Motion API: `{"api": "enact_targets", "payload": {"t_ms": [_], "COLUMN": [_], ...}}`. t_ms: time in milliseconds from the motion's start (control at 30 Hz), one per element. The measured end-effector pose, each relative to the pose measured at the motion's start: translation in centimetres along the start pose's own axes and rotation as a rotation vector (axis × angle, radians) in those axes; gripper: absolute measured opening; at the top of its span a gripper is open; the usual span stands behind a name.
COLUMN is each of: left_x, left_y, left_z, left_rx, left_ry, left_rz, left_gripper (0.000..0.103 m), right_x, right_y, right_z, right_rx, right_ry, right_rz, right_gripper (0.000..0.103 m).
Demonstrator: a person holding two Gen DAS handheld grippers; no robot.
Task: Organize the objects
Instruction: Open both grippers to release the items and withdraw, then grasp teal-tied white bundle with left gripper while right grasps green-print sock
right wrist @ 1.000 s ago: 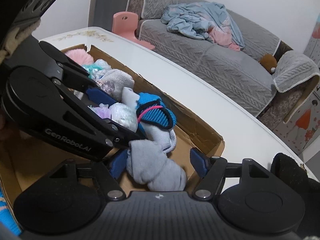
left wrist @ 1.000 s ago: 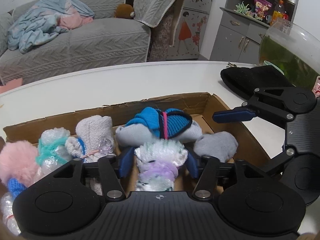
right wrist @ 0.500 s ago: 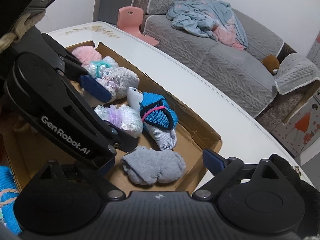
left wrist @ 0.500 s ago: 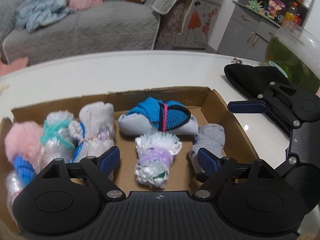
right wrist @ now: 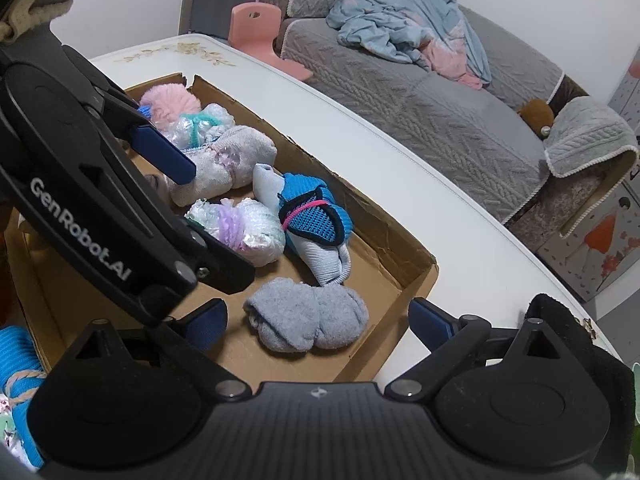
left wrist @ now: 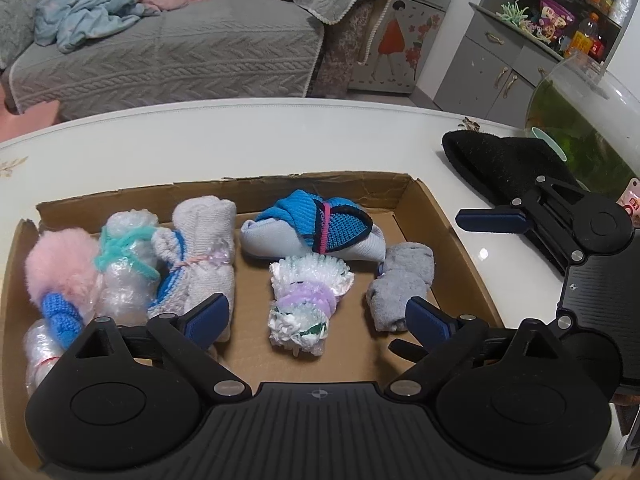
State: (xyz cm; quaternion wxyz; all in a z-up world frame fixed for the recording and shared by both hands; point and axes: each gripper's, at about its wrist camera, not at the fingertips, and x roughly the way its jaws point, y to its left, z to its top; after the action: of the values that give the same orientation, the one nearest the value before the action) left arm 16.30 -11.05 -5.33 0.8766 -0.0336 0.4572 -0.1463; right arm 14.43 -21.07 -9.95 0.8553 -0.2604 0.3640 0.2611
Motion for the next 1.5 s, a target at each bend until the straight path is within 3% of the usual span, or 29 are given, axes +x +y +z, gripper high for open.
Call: {"api": "enact_targets", "payload": {"t_ms": [233, 367, 533, 767, 867, 1133, 1300, 1500], "left_x": [-1.5, -3.9, -7.8, -13.0, -14.7, -15.8, -14.4, -13.2], "left_y": [-0.2, 0.2, 0.9, 2.5, 3.4, 6.0, 6.8, 6.9], "left_z": [-0.1, -0.9, -2.9, -7.7, -10.5, -18.9, -22.4, -22.4], "left_rx": [0.007, 0.006, 0.045, 0.093, 0.117, 0.119, 0.103, 0.091], "left_ry": [-0.009, -0.049, -0.132, -0.256, -0.318, -0.425, -0.404, -0.369], "left_rz": [-0.003, -0.013, 0.030, 0.081, 0.136, 0.267, 0.298, 0.293], "left_gripper": [0.098, 0.099, 0.102, 0.102, 0.102, 0.102, 0.102, 0.102], "right_x": [-0.9, -2.4, -4.8, -8.0, -9.4, -10.3, -8.0, -6.1], "right_y": [0.1, 0.2, 0.8, 2.6, 4.1, 7.1, 8.1, 8.6], "right_z": [0.1, -0.2, -1.0, -2.6, -4.2, -10.0, -11.7, -12.1], "right_rx": [0.004, 0.043, 0.094, 0.186, 0.223, 0.362, 0.405, 0.439], "right_ry": [0.003, -0.016, -0.061, -0.118, -0.154, -0.221, -0.187, -0.163], "right_rz": [-0.007, -0.012, -0.019, -0.030, -0.035, -0.097, -0.099, -0.099], "right_gripper": [0.099, 0.100, 0.101, 0.102, 0.102, 0.102, 0.101, 0.098]}}
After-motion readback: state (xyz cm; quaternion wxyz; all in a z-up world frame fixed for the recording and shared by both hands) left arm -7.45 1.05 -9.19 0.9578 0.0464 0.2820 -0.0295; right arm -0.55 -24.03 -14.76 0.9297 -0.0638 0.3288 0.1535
